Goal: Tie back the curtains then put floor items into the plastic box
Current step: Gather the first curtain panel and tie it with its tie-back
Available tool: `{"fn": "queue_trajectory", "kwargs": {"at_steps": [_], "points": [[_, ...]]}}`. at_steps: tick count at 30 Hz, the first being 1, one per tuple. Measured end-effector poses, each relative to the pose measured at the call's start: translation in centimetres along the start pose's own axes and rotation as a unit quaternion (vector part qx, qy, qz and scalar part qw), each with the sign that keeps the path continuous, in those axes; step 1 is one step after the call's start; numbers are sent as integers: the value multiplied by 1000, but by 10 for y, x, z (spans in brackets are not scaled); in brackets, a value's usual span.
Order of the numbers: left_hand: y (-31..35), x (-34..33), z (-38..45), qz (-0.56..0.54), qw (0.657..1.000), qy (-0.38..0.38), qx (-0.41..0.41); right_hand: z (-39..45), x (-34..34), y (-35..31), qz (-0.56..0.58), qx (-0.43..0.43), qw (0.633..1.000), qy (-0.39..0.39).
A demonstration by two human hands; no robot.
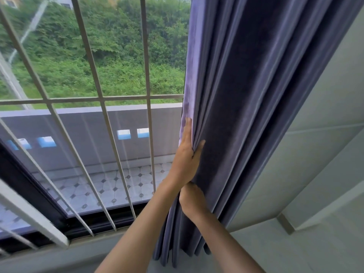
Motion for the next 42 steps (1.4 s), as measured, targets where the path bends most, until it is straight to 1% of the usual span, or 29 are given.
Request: {"fn": "queue_trajectory", "kwargs": {"at_steps": [1,3,5,6,7,8,9,10,11,13,14,15,16,17,19,21,23,26,30,33,34,36,38,40,42], "points": [[-1,0,1,1,1000,0,-2,-1,-1,2,-8,10,1000,-10],[-3,0,1,5,1000,0,5,-5,-3,10,-12,21,998,-56],[-3,1,1,9,1000,0,13,-10,-2,23,3,9,994,-106],[-4,2,1,9,1000,-1,13,-13,5,29,2,9,994,-108],[-6,2,1,9,1000,-1,13,-14,16,33,3,14,997,-82],[-8,3,2,8,1000,0,11,-14,33,36,12,25,999,-24],[-10,3,2,6,1000,2,8,-14,53,38,32,41,997,55],[-11,4,3,2,1000,3,5,-14,77,37,51,65,985,150],[-12,5,3,-3,1000,5,4,-15,104,35,54,90,962,253],[-12,4,3,-10,1000,5,11,-17,160,27,40,128,888,440],[-12,3,2,-13,1000,4,15,-18,184,24,39,140,851,505],[-12,2,2,-16,1000,3,17,-18,206,22,43,147,822,549],[-11,1,2,-18,1000,2,18,-16,224,21,55,146,804,574],[-10,0,1,-20,1000,2,17,-12,237,23,74,141,797,583],[-9,-2,-1,-24,1000,-2,12,-4,253,24,129,133,806,563],[-8,-3,-2,-25,1000,-1,10,5,255,25,175,115,828,520],[-7,-4,-2,-28,1000,3,8,14,245,26,191,78,853,480],[-2,-5,-3,-13,1000,16,-21,26,208,34,195,40,892,406],[10,-11,-9,75,993,57,-65,29,144,43,148,3,944,294],[13,-20,-10,100,990,67,-69,18,96,44,123,32,962,243],[13,-23,-9,98,991,65,-63,15,81,44,118,25,969,217],[13,-29,-6,94,992,64,-52,14,54,48,105,-16,981,164],[12,-34,-4,94,991,73,-55,13,32,50,53,-40,989,129],[11,-36,-4,77,992,78,-55,10,17,52,13,-58,993,106],[11,-37,-5,42,996,66,-46,5,11,53,31,-64,992,100]]}}
Point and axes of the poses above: each hand's wrist, its own z-axis towards the middle knuckle, its own x-axis out of the back of the hand, y = z × x, the point moved 2 cm from there along z, towards the middle knuckle, and after that the axes turned 7 degrees about -z, right-handed, at the moved point
